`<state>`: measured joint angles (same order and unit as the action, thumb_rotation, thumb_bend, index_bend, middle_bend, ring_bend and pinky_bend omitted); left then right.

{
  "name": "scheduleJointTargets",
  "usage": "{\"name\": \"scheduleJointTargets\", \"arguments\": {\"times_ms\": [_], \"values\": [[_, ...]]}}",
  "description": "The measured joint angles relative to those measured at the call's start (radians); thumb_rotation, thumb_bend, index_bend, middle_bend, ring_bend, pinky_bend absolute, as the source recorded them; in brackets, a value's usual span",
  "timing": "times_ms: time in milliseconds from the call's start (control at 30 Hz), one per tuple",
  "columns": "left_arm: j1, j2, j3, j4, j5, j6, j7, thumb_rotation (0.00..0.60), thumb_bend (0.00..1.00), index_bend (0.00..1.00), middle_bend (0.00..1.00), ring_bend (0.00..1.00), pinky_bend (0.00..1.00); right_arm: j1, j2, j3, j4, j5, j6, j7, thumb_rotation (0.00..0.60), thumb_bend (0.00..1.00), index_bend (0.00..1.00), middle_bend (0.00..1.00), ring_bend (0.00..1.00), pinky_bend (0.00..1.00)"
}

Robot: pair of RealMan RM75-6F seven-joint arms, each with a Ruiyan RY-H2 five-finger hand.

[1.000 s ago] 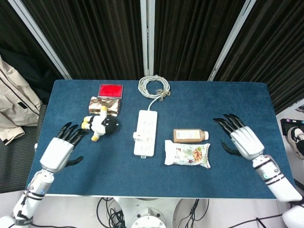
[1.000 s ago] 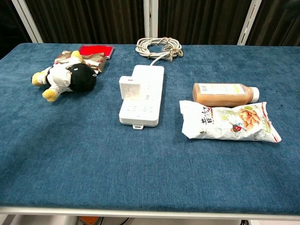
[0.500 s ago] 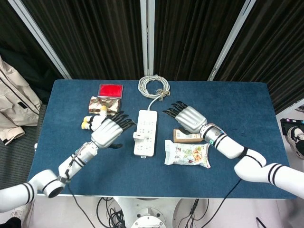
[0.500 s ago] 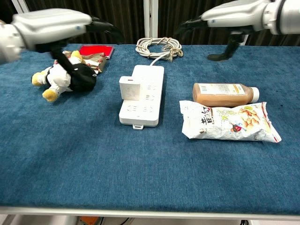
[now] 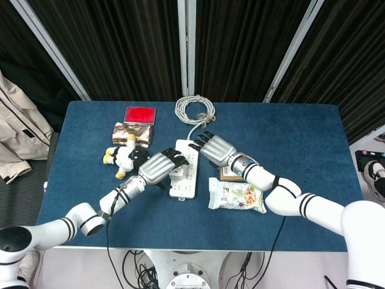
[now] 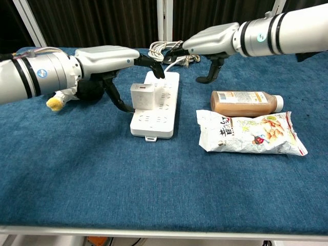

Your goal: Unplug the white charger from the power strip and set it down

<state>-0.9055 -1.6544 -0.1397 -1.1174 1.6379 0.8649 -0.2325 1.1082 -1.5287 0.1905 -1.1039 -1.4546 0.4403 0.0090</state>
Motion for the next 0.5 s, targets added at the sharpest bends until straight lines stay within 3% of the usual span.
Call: {"name": "scheduleJointTargets", "arguments": {"times_ms": [367, 500], "values": [[-0.027, -0.070, 0.061, 0.119, 0.050, 0.096, -0.106, 0.600, 0.14, 0.31, 0.31, 0.21, 0.28, 0.026, -0.087, -0.075, 0.126, -0.088, 0.058, 0.203, 0.600, 0.38, 0.11, 0.15, 0.00, 0.00], [-0.033, -0.084, 0.069, 0.158, 0.045, 0.101, -0.094, 0.600, 0.16, 0.34, 0.35, 0.27, 0.38, 0.028, -0.107, -0.114, 0.168, -0.126, 0.095, 0.275, 0.600, 0.38, 0.13, 0.16, 0.00, 0.00]]}}
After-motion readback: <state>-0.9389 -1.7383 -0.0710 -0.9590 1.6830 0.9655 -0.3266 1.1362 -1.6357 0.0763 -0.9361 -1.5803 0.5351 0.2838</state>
